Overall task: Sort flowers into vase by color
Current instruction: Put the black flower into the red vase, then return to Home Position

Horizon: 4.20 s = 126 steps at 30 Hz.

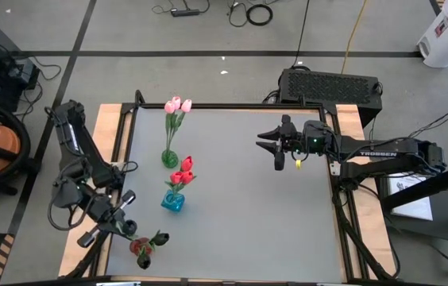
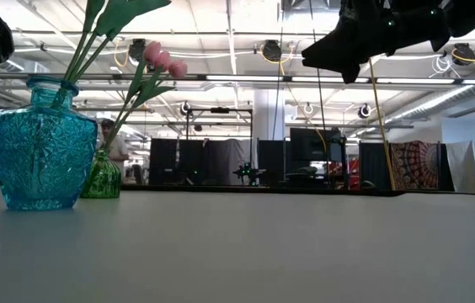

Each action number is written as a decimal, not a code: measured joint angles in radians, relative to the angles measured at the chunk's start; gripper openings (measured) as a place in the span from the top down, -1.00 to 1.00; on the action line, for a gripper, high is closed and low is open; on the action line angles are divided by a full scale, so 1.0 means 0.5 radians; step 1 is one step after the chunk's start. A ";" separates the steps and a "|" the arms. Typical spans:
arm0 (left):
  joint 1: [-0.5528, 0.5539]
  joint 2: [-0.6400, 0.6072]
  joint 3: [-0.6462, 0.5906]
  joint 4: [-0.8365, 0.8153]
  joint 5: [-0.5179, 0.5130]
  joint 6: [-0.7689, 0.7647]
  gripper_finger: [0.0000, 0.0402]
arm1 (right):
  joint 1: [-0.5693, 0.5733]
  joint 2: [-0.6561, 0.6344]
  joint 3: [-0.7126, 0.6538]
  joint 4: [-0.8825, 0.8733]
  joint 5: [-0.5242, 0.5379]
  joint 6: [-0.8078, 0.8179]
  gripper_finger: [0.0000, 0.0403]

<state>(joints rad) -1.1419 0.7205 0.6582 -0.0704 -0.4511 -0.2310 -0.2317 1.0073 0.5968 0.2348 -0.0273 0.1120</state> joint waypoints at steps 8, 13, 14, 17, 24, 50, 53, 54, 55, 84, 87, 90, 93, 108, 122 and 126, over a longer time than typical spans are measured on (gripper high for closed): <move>0.001 0.055 0.000 0.002 -0.027 -0.051 0.95 | 0.000 0.000 0.000 -0.001 0.000 0.000 0.40; 0.001 0.089 0.000 0.003 -0.028 -0.068 0.95 | 0.000 0.000 0.000 -0.001 0.000 0.014 0.40; 0.001 0.094 0.000 0.002 -0.029 -0.095 0.95 | 0.000 0.000 0.000 -0.001 0.000 0.015 0.40; 0.001 0.106 0.000 0.002 -0.029 -0.153 0.95 | 0.000 0.000 0.000 -0.001 0.000 0.015 0.40; 0.002 0.127 0.000 0.002 -0.031 -0.158 0.91 | 0.000 0.000 0.000 -0.001 0.000 0.002 0.40; 0.002 0.100 0.000 0.001 0.041 -0.425 0.41 | 0.000 0.000 0.000 -0.002 -0.001 -0.027 0.40; 0.002 0.056 0.000 -0.010 0.050 -0.424 0.41 | 0.000 0.000 0.000 -0.002 -0.001 -0.024 0.40; 0.002 0.039 0.000 -0.023 0.050 -0.425 0.41 | 0.000 0.000 0.000 -0.002 -0.001 -0.023 0.40; 0.002 0.020 0.000 -0.051 0.049 -0.424 0.41 | 0.000 0.000 0.000 -0.002 -0.001 -0.023 0.40; 0.002 -0.467 0.000 -0.537 -1.267 0.242 0.41 | 0.000 0.000 -0.001 -0.003 -0.001 -0.015 0.40; 0.004 -0.549 0.000 -0.545 -1.368 0.340 0.41 | 0.000 0.000 0.000 -0.003 -0.001 -0.020 0.40; 0.004 -0.650 0.000 -0.584 -1.414 0.404 0.41 | 0.000 0.000 -0.001 -0.003 -0.001 -0.023 0.40; 0.004 -0.773 0.000 -0.665 -1.425 0.440 0.41 | 0.000 0.000 -0.001 -0.003 -0.001 -0.037 0.40; 0.004 -1.276 0.000 -1.080 -1.293 0.424 0.41 | 0.000 0.003 -0.001 -0.070 -0.001 -0.166 0.40; 0.004 -1.317 -0.044 -1.060 -0.926 0.438 0.41 | -0.023 0.003 -0.196 0.095 -0.001 -0.153 0.40; 0.004 -1.317 -0.056 -1.034 -0.915 0.429 0.41 | -0.023 0.004 -0.360 0.321 -0.001 -0.084 0.40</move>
<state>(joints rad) -1.1400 0.0620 0.6300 -0.5872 -0.9085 -0.0166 -0.2432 1.0092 0.4170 0.3953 -0.0277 0.0702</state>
